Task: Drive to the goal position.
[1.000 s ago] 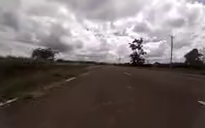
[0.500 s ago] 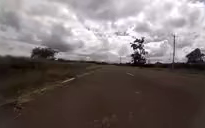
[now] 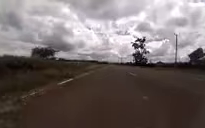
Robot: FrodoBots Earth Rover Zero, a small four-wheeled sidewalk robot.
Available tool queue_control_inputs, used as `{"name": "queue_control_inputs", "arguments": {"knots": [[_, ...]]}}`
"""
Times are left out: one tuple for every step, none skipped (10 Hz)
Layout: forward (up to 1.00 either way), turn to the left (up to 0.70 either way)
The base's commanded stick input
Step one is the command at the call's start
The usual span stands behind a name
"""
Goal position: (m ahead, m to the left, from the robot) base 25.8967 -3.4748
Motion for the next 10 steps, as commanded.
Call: {"name": "queue_control_inputs", "arguments": {"knots": [[1.0, -0.05], [1.0, -0.28], [1.0, -0.33], [1.0, -0.4], [1.0, -0.4], [1.0, -0.4], [1.0, -0.4], [1.0, -0.4], [1.0, -0.33], [1.0, -0.23]]}}
